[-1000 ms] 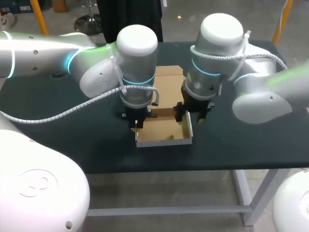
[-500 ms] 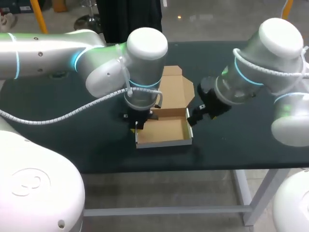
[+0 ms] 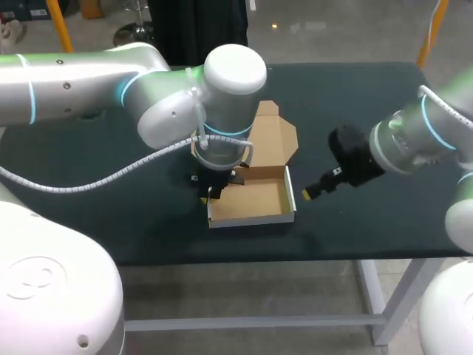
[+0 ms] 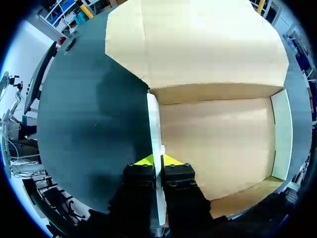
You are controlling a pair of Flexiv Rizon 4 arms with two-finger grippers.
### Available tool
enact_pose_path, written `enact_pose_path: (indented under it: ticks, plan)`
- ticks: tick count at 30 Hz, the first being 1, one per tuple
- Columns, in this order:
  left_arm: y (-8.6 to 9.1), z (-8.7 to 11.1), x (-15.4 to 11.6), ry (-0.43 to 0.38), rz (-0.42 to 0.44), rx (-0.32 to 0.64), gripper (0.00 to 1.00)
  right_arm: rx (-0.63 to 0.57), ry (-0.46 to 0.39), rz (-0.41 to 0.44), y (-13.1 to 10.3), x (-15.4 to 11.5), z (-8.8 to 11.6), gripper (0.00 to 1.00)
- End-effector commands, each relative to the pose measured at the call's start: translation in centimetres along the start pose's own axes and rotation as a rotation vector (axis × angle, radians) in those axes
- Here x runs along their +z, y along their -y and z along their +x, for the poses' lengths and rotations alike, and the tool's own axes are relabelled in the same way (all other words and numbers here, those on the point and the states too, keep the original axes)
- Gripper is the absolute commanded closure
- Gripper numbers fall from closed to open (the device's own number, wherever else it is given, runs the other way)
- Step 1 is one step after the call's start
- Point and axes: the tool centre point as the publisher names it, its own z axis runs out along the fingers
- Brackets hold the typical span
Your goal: Assemble the packaging by folding the flat box into shape, placing the metal phone stand inside, and closing the box properly
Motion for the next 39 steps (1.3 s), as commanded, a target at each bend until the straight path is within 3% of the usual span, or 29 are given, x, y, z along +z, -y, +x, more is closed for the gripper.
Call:
enact_pose_path:
  ticks: [1,8,14,30,39]
  plan:
    - [-0.2,0.3,0.0,0.018,0.005,0.003,1.00,-0.095,-0.012,-0.009,0.8,-0.5,0.4,0.00]
    - [-0.2,0.2,0.0,0.019,0.006,0.016,1.00,-0.331,-0.074,-0.026,3.1,-3.3,0.7,0.00]
    - [-0.3,0.1,0.0,0.026,0.006,0.034,1.00,-0.391,-0.071,-0.062,4.3,-5.5,-0.1,0.00]
    - [-0.6,-0.7,0.3,0.152,0.006,0.087,1.00,-0.464,-0.079,-0.083,5.4,-6.9,-0.2,0.00]
    - [-0.4,-1.2,1.0,0.226,0.024,0.059,1.00,-0.471,-0.076,-0.077,5.7,-7.0,-0.2,0.00]
